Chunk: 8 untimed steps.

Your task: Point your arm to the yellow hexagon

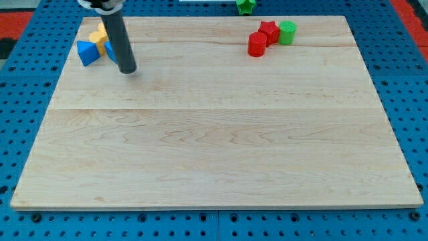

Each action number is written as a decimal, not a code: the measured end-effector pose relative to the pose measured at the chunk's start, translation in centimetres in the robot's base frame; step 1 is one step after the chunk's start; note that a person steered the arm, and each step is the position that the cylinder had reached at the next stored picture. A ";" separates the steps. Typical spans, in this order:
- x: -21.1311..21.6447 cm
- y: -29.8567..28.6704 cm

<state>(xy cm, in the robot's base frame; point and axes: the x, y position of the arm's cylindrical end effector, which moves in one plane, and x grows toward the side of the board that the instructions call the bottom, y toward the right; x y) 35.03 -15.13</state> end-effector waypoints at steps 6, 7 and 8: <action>-15.7 -0.2; -15.7 0.6; -15.9 3.3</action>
